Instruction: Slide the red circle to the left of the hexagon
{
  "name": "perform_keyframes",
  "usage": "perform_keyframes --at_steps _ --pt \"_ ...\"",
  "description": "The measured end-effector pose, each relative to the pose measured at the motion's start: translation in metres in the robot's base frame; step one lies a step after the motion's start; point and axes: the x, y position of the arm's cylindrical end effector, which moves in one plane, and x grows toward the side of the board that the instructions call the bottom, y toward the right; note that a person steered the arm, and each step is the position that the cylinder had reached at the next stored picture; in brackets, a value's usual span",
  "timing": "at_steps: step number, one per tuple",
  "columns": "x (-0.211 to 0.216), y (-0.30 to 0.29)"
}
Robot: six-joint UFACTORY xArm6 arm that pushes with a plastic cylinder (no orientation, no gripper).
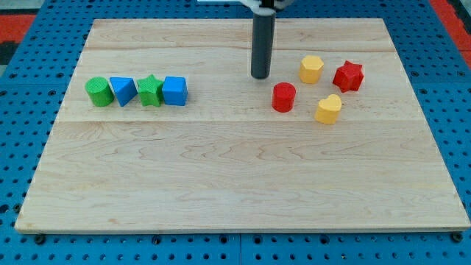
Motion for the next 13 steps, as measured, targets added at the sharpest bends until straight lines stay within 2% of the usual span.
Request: perform_keyframes --at_steps 1,2,4,5,6,7,8,9,11,12,13 --pt "-0.041 0.047" --pt "-0.017 0.105" --pt "0.005 0.093" --pt "-0.021 0.094" --pt "0.012 0.010" --pt "0.089 -0.009" --pt "0.125 0.067" --pt "0.119 0.108" --pt "0.088 0.046" --pt "0.086 0.007" --pt "0.113 -0.007"
